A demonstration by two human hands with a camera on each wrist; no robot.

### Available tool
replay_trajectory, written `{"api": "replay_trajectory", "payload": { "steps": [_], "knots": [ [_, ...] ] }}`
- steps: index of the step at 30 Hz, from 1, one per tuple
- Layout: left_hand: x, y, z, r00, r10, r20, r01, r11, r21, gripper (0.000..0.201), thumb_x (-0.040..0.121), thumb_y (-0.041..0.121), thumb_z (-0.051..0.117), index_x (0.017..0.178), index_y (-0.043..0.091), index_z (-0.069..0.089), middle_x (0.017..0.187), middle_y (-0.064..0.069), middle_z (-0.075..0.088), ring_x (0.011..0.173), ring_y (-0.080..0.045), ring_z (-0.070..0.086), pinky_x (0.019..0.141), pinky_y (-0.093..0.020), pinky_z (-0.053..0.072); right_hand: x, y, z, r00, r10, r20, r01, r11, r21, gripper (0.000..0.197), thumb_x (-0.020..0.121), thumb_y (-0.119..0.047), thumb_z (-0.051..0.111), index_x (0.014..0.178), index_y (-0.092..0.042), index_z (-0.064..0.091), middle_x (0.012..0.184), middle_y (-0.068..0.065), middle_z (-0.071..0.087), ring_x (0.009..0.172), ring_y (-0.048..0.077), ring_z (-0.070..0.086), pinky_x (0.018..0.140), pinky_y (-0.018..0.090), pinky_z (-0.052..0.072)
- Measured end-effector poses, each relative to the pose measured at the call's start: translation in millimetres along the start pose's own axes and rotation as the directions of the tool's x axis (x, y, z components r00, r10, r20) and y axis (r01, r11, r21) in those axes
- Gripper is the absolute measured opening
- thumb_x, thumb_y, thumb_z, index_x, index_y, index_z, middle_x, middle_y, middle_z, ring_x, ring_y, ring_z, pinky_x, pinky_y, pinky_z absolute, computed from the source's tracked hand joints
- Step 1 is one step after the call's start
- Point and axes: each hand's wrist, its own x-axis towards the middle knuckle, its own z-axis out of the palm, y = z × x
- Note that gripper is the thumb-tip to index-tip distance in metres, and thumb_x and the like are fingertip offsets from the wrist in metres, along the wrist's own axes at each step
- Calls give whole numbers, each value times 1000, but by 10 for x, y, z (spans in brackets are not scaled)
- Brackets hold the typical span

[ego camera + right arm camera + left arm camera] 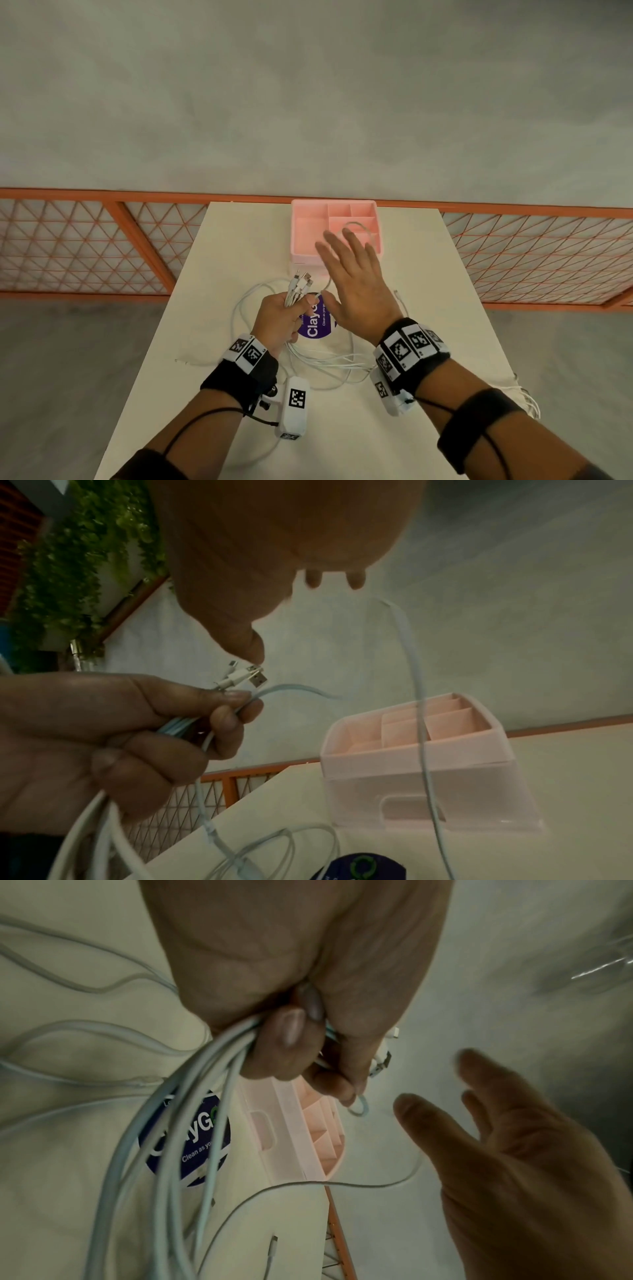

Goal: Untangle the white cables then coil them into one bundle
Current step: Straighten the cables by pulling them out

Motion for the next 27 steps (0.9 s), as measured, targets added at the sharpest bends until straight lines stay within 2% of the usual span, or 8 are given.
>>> {"api": "replay_trajectory", "payload": {
  "steps": [2, 5, 7, 9, 14, 20, 24, 27],
  "knots": [
    [-1, -1, 3, 1000, 10, 4, -10, 1000, -9, 15, 92, 18, 70, 81, 8, 71, 71, -9, 61, 40, -10, 30, 42, -21, 21, 32, 18, 26, 992, -42, 123, 43, 999, -11, 49, 92, -39, 58, 136, -19, 54, 144, 4, 52, 141, 26, 38, 117, 61, 21],
    [10, 7, 9, 1000, 21, 2, -21, 1000, -21, 15, 93, 17, 69, 81, 8, 68, 72, -11, 61, 39, -9, 31, 42, -21, 22, 42, 60, 101, 941, -4, 338, -46, 989, 139, 36, 102, -39, 44, 122, -17, 64, 117, 1, 69, 111, 20, 62, 116, 50, 26],
    [8, 15, 9, 1000, 22, 15, -21, 1000, -10, 15, 91, 18, 71, 81, 8, 68, 70, -9, 62, 40, -9, 31, 42, -21, 22, 44, 92, 114, 933, -26, 359, -56, 975, 214, 30, 102, -33, 46, 106, -14, 68, 100, 2, 70, 92, 22, 64, 97, 44, 45],
    [7, 3, -11, 1000, 14, 12, -14, 1000, -10, 15, 89, 19, 73, 79, 9, 67, 68, -7, 62, 41, -10, 31, 43, -21, 22, 61, 159, 82, 928, -9, 372, -95, 961, 261, 27, 101, -32, 47, 99, -13, 68, 94, 2, 68, 85, 22, 62, 81, 40, 50],
    [11, -34, -77, 1000, -30, -6, 30, 999, -43, 13, 89, 18, 72, 80, 10, 66, 71, -4, 62, 43, -10, 28, 43, -21, 20, 182, 470, -174, 957, 127, 259, -213, 917, 338, 21, 98, -25, 57, 100, -13, 73, 96, 2, 71, 83, 17, 61, 82, 36, 51],
    [27, 10, -33, 1000, -12, -11, 11, 998, -60, 15, 90, 25, 72, 84, 11, 74, 84, -10, 66, 42, -9, 28, 42, -21, 21, 315, 760, -449, 917, 341, 207, -395, 850, 349, 19, 97, -24, 58, 99, -15, 74, 90, 1, 73, 83, 21, 64, 74, 31, 49],
    [69, 42, -23, 995, -31, -91, 21, 994, -104, 21, 97, 23, 62, 86, 9, 72, 87, -9, 74, 38, -8, 32, 39, -20, 25, 326, 923, -524, 801, 599, -8, -511, 691, 511, 20, 97, -22, 55, 98, -12, 72, 77, 5, 68, 69, 22, 59, 62, 29, 42],
    [71, 27, 3, 996, -76, -54, 65, 980, -189, 32, 103, 27, 52, 84, 5, 66, 60, -3, 53, 39, -8, 30, 38, -20, 24, 288, 904, -508, 725, 687, -40, -506, 572, 646, 18, 98, -20, 52, 96, -14, 69, 69, 1, 62, 58, 17, 51, 59, 29, 41]
  ]
}}
